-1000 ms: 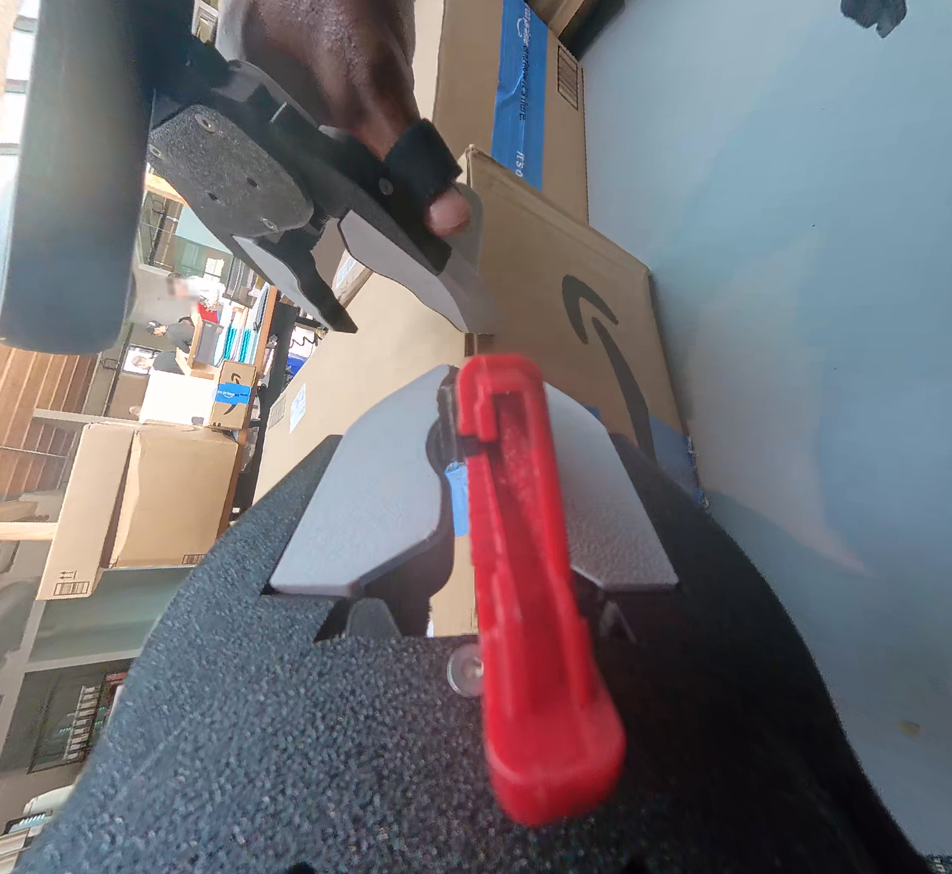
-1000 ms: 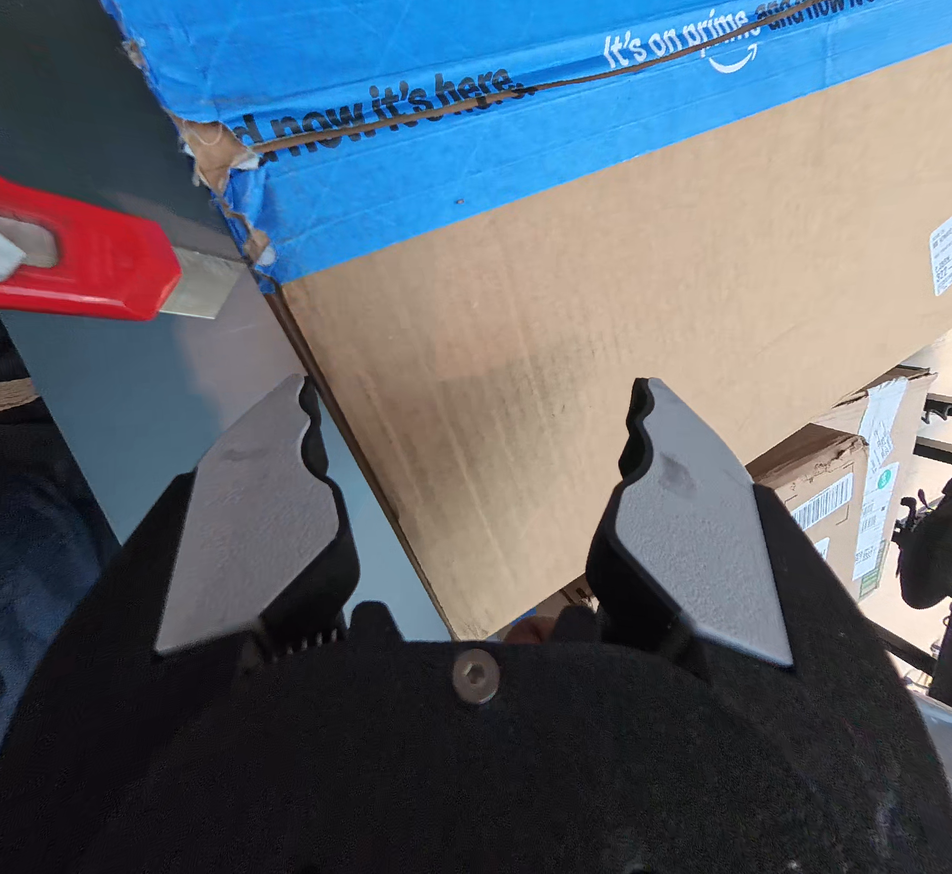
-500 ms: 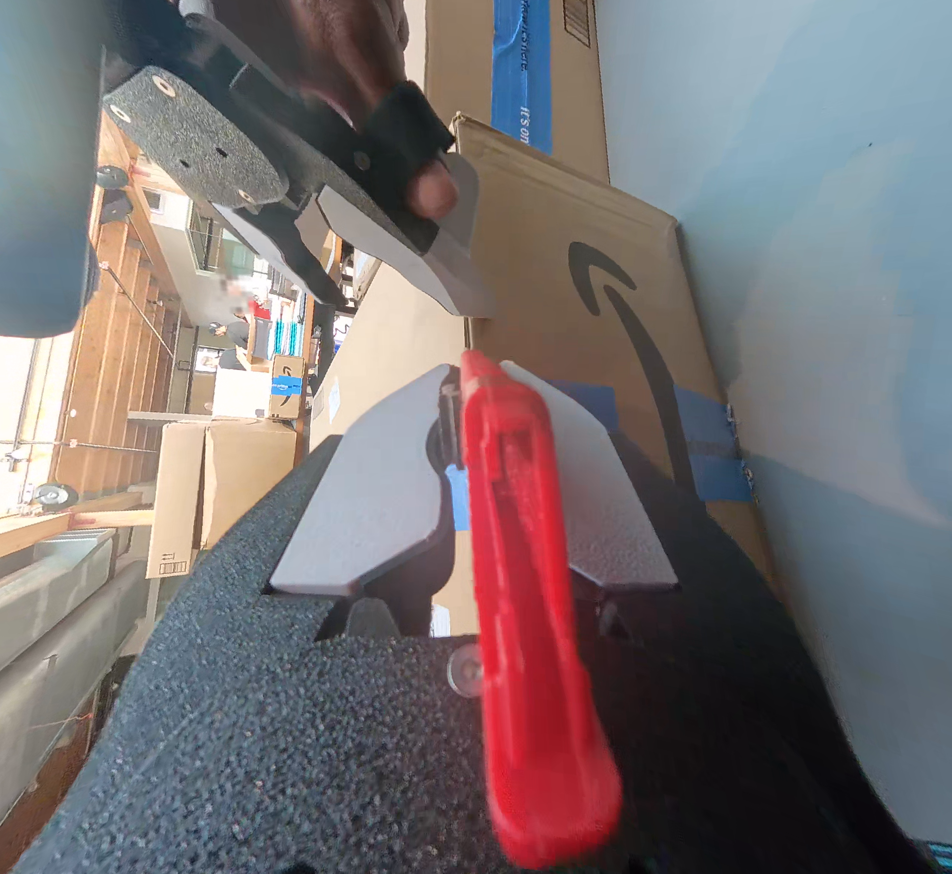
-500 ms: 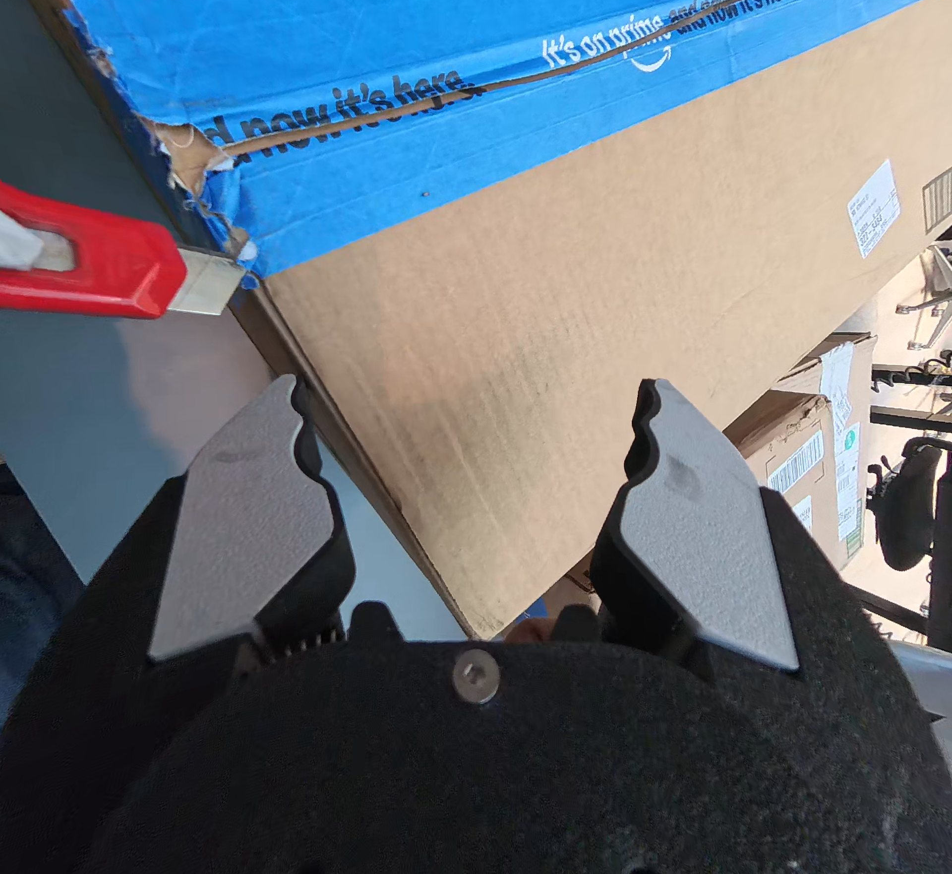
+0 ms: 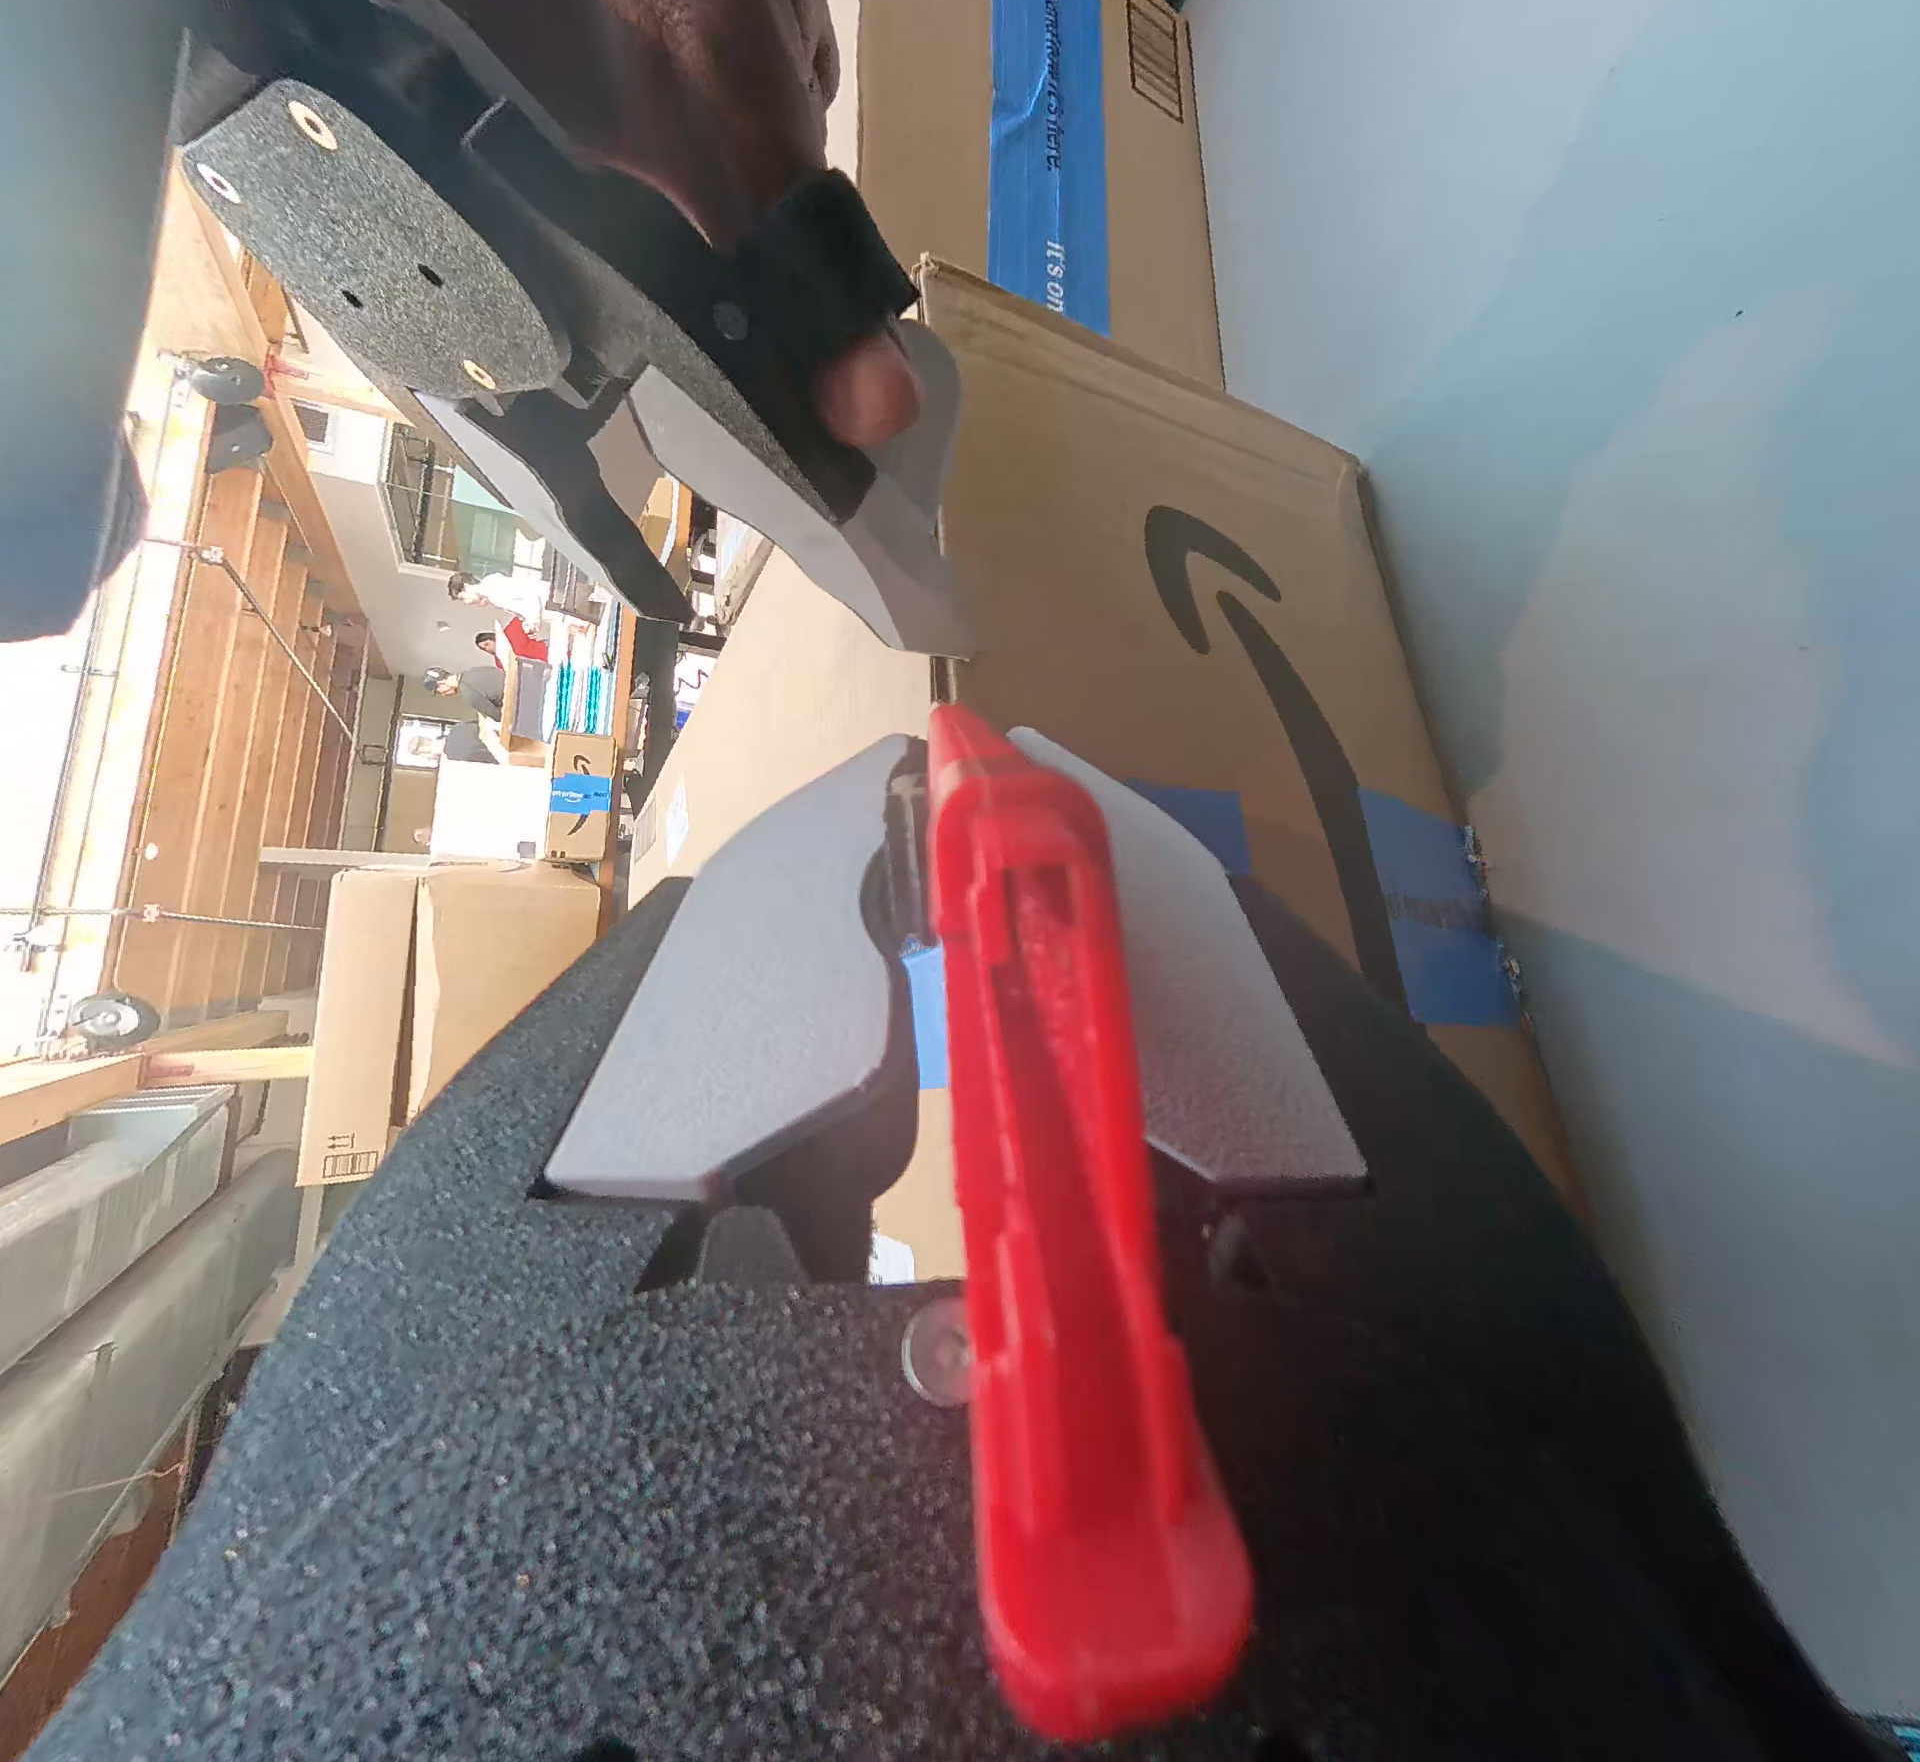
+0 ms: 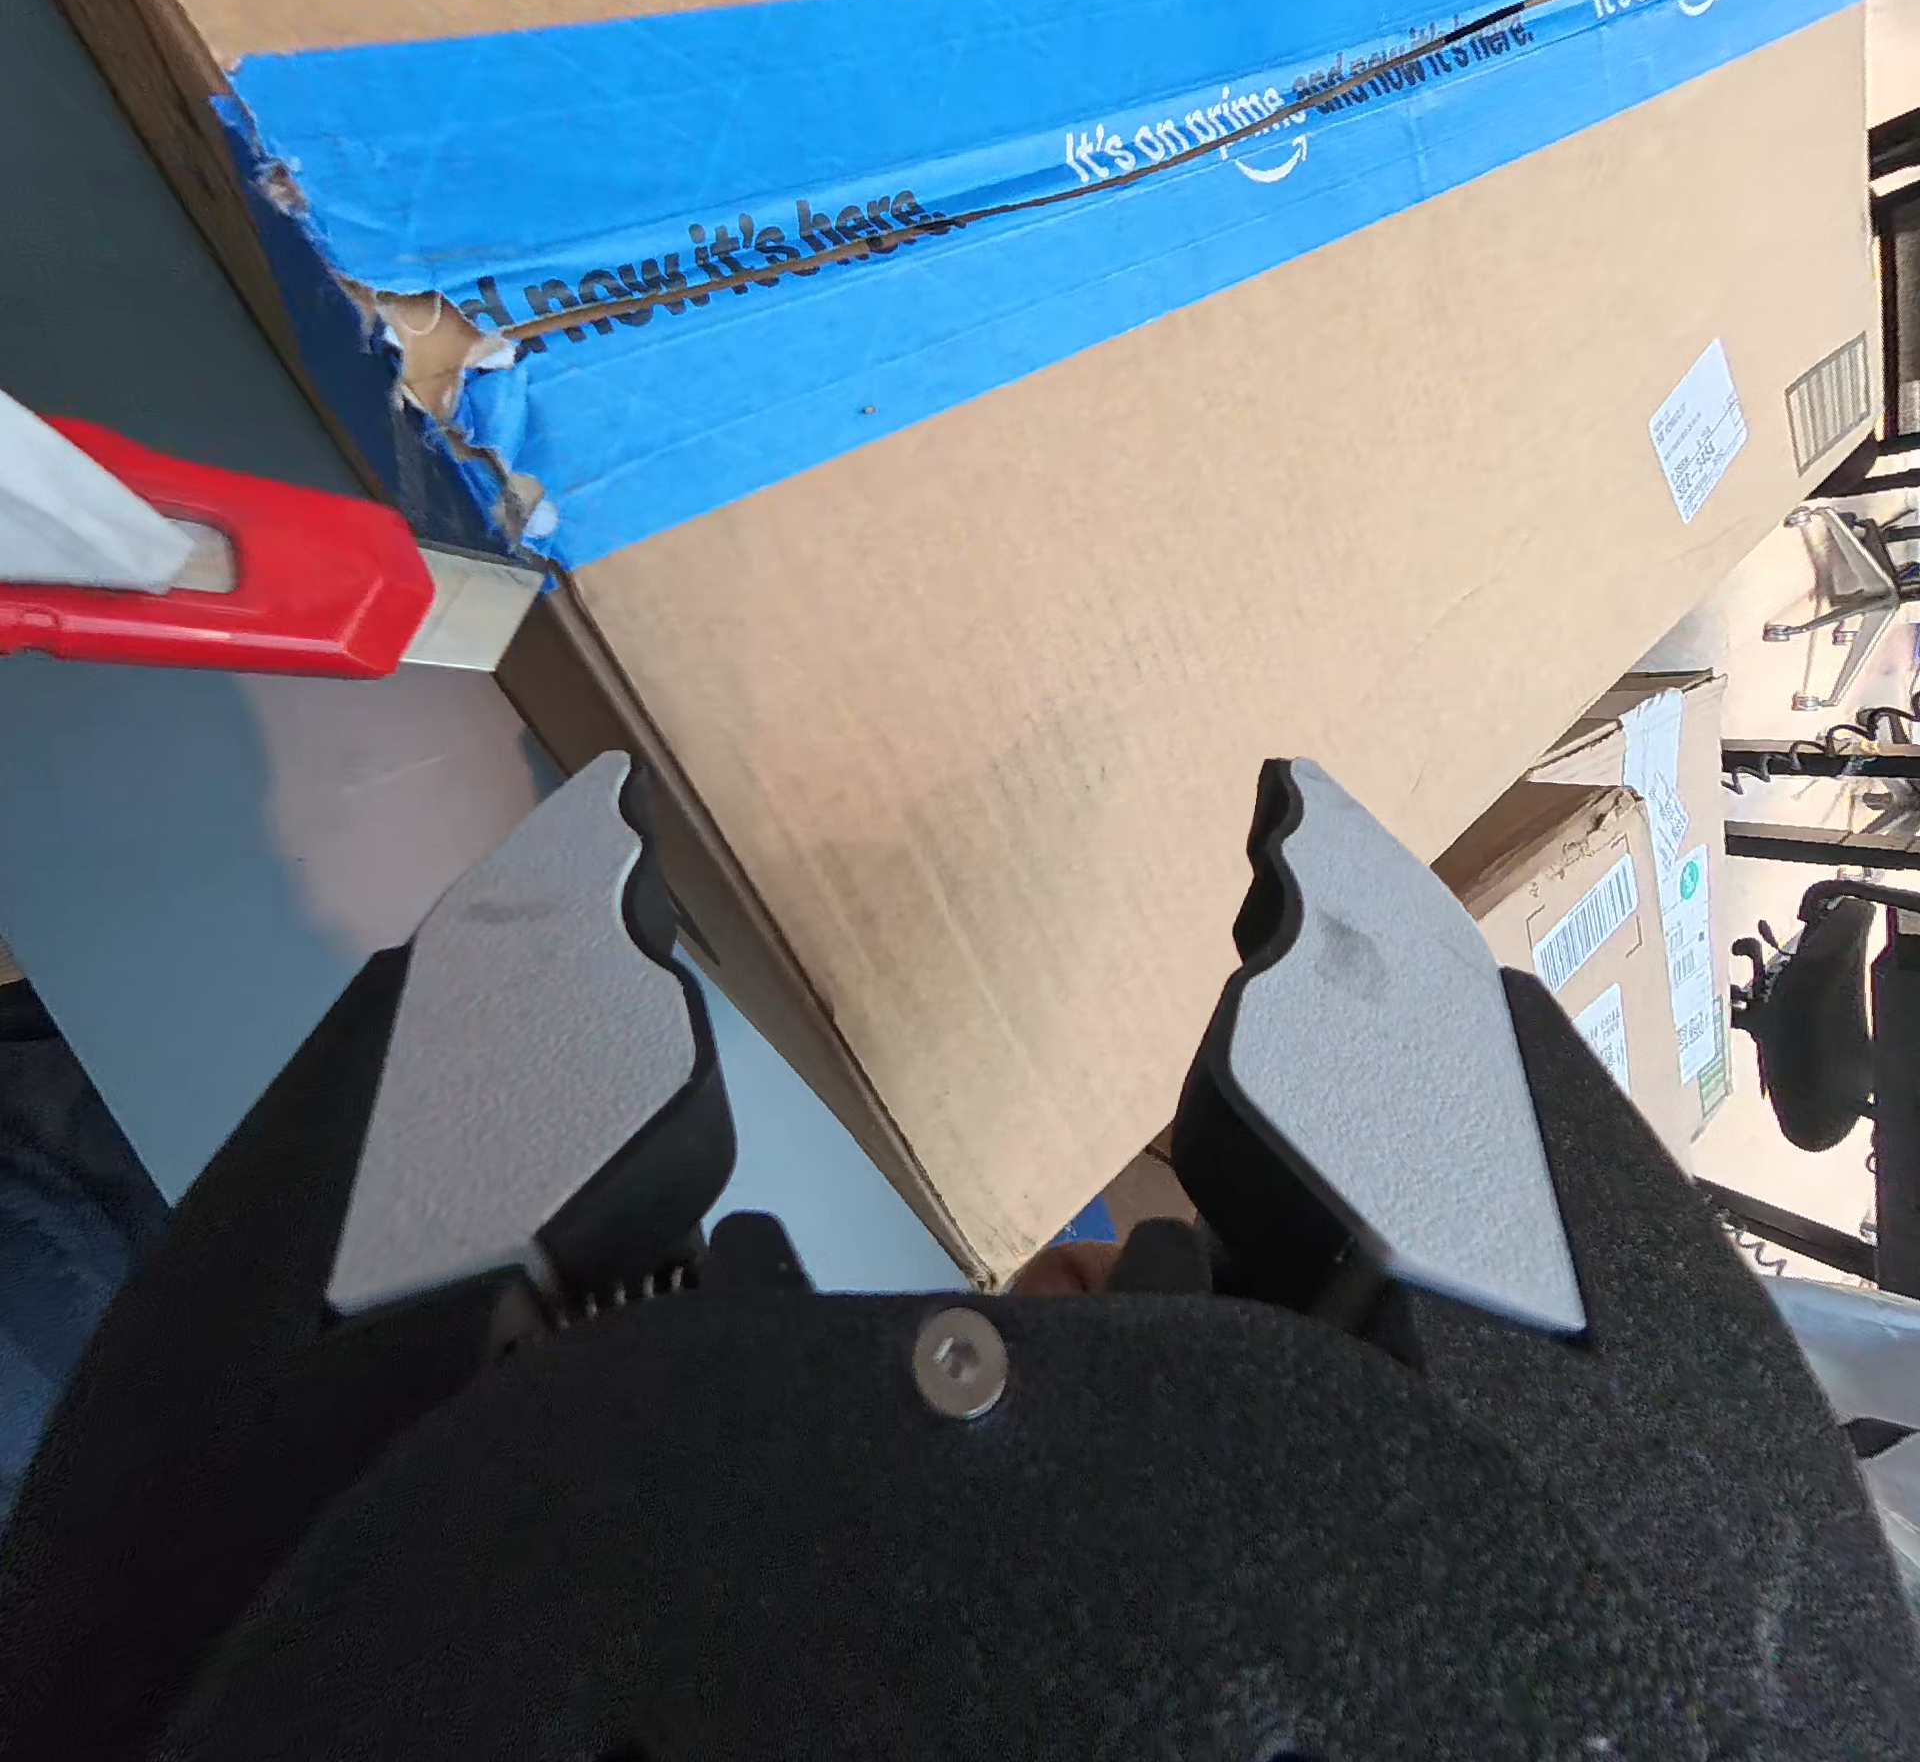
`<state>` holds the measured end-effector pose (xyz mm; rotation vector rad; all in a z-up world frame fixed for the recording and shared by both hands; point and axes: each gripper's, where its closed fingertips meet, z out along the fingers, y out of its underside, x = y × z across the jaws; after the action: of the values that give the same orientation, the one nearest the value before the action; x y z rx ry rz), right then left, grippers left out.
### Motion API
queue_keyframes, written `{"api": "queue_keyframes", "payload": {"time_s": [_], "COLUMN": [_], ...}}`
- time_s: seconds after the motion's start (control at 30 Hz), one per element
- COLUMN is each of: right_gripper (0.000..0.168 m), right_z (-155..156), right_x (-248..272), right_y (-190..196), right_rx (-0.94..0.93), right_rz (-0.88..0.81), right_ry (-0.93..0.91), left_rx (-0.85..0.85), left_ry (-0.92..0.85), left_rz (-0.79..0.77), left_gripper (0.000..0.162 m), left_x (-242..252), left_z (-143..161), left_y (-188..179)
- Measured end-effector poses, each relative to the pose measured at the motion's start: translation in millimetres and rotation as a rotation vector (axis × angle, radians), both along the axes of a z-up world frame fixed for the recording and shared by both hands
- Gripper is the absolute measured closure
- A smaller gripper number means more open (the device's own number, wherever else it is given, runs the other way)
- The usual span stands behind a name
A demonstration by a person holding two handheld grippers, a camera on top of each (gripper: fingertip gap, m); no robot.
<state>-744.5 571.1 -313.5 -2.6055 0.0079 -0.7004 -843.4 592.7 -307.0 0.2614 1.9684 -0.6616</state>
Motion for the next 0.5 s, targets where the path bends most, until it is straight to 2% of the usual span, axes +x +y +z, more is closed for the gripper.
{"api": "queue_keyframes", "payload": {"time_s": [0.27,0.5], "right_gripper": [0.062,0.060], "right_z": [-1.5,0.5], "right_x": [-2.8,-2.1], "right_y": [4.6,4.4], "right_rx": [0.012,0.019], "right_rz": [0.006,-0.003], "right_ry": [-0.008,-0.043], "left_rx": [0.009,0.018], "left_ry": [-0.007,0.007], "left_rz": [-0.011,0.068], "left_gripper": [0.150,0.150], "left_x": [6.4,13.6], "left_z": [-3.0,-5.8], "left_y": [-4.0,13.8]}}
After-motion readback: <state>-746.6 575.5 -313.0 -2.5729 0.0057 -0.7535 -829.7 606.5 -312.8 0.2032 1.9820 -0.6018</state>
